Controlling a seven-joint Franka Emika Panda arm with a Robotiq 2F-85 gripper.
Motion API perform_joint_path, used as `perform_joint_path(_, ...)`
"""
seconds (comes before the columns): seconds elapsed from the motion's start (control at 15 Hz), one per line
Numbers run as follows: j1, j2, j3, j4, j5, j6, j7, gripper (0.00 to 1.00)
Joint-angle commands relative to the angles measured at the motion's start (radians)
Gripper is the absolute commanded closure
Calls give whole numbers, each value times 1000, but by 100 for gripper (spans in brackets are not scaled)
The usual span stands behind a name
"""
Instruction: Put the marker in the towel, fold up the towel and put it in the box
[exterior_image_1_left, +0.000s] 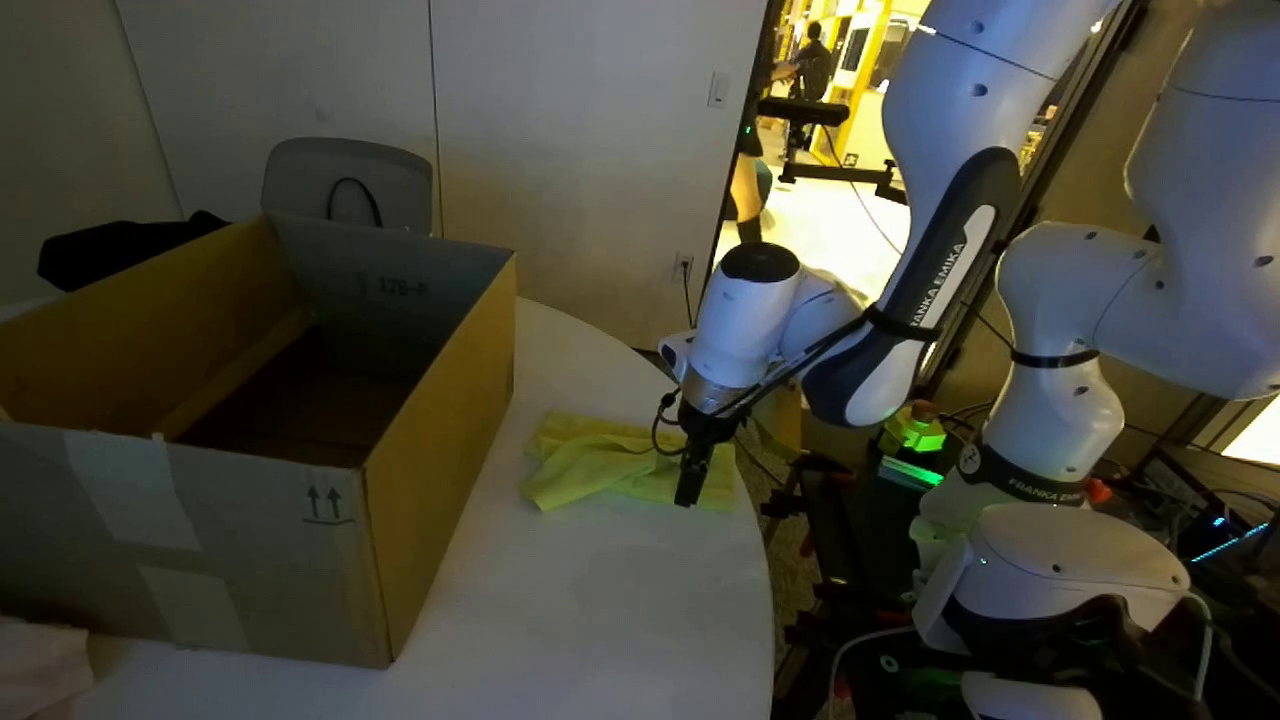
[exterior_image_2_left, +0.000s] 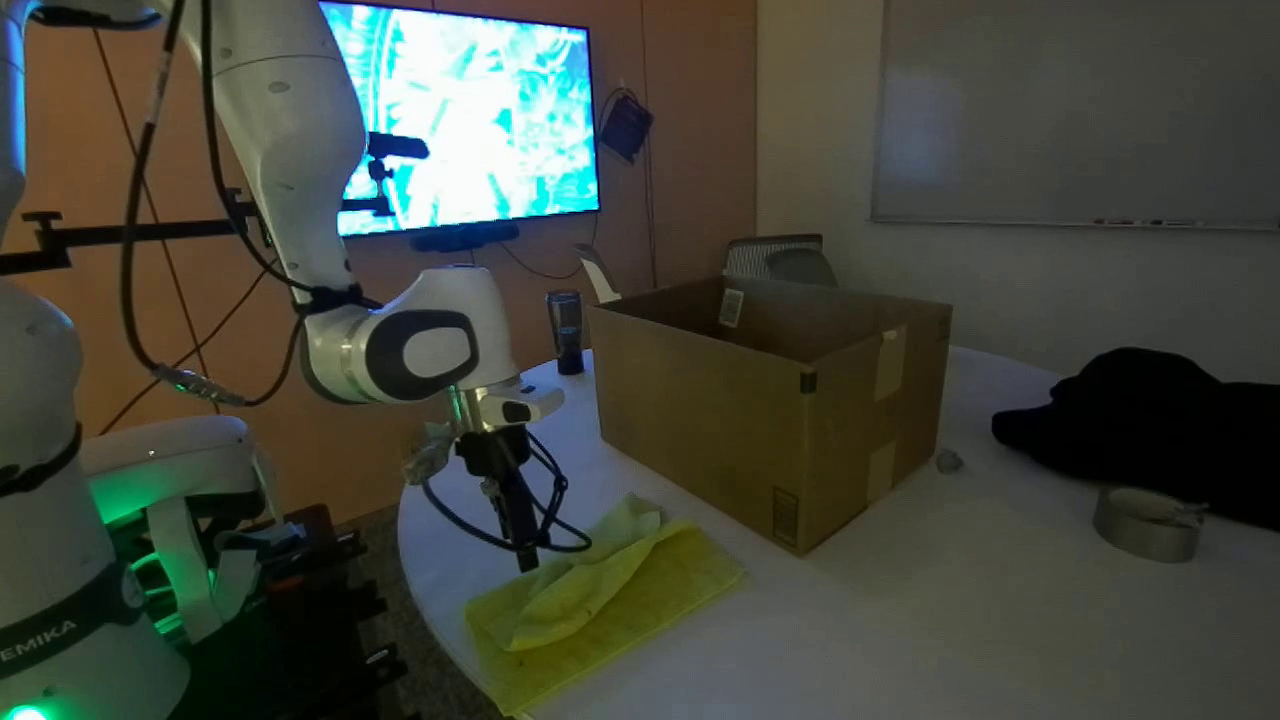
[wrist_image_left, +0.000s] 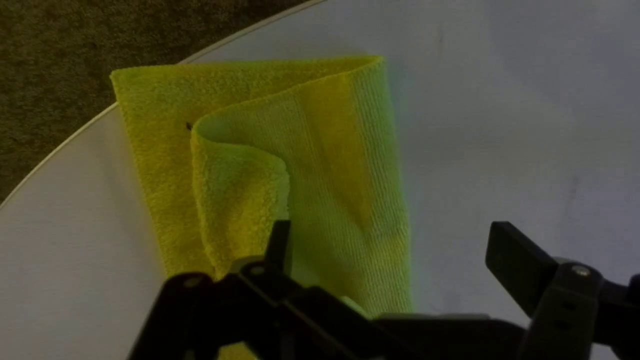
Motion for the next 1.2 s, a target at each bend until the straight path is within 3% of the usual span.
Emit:
perform_joint_path(0.0, -167, 30, 124, 8, 72, 52, -143, 0)
perform_joint_path(0.27, -357, 90, 295, 56, 131, 99, -255, 0)
perform_joint_path(0.47, -438, 149, 373, 113, 170, 137, -319, 0)
perform_joint_path(1.07, -468, 332, 358, 332, 189, 98, -372, 0)
perform_joint_path(1.13, -480, 339, 368, 347, 188, 80, -381, 16)
